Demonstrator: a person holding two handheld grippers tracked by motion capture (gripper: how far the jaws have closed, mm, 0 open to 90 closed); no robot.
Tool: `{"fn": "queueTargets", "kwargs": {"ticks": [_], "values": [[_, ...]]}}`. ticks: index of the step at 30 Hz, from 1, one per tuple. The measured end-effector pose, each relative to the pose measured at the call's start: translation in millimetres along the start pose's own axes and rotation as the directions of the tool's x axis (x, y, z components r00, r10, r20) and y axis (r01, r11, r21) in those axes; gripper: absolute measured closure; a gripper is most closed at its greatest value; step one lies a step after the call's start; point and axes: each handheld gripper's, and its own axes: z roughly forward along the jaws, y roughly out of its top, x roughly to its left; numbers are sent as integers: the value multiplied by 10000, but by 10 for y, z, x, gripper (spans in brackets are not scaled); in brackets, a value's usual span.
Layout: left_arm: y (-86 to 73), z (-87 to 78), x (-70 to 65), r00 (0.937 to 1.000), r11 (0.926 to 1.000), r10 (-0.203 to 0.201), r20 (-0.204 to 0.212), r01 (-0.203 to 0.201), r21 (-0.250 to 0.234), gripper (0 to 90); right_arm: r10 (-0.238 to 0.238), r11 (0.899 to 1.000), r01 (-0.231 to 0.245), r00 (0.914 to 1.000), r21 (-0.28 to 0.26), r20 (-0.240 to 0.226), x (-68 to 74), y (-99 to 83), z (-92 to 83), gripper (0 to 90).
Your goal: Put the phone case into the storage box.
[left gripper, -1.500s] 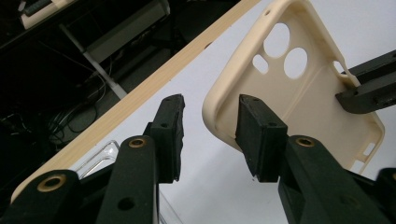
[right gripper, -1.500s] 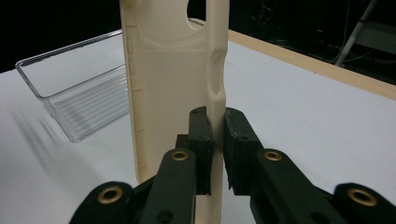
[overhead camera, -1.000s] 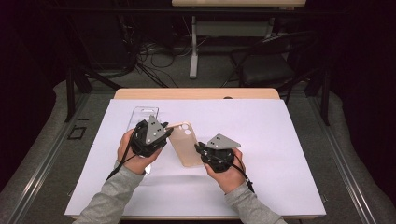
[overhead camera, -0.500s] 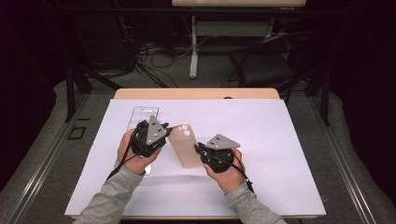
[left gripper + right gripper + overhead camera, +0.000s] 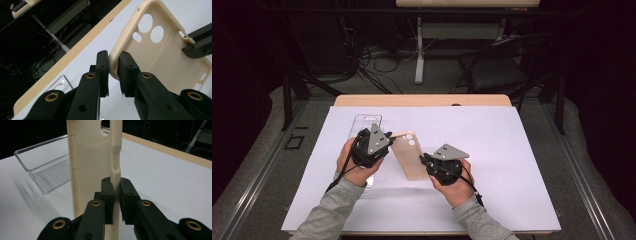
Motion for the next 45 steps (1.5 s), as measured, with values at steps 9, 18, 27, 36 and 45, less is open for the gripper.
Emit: {"fn": "queueTargets", "kwargs": {"ticks": [9, 18, 27, 36, 45], "values": [[-3, -13, 13, 9999, 10000, -65, 108, 65, 57, 804, -14, 10000, 14, 10000, 0, -68, 4, -6, 9, 825], [3, -36, -14, 9998, 9997, -190, -66, 191, 143, 808, -28, 10000, 27, 9999, -15, -110, 6, -8, 11, 823], [4, -39, -29, 9995, 9996, -253, -165, 255, 115, 811, -5, 10000, 4, 9999, -14, -151, 5, -10, 16, 821], [5, -43, -29, 9993, 9995, -307, -195, 309, 91, 812, 3, 10000, -4, 9998, -52, -187, 6, -11, 17, 817], [3, -39, -24, 9992, 9993, -344, -182, 346, 141, 812, 72, 10000, -72, 9996, -5, -289, 1, -10, 24, 812]]}}
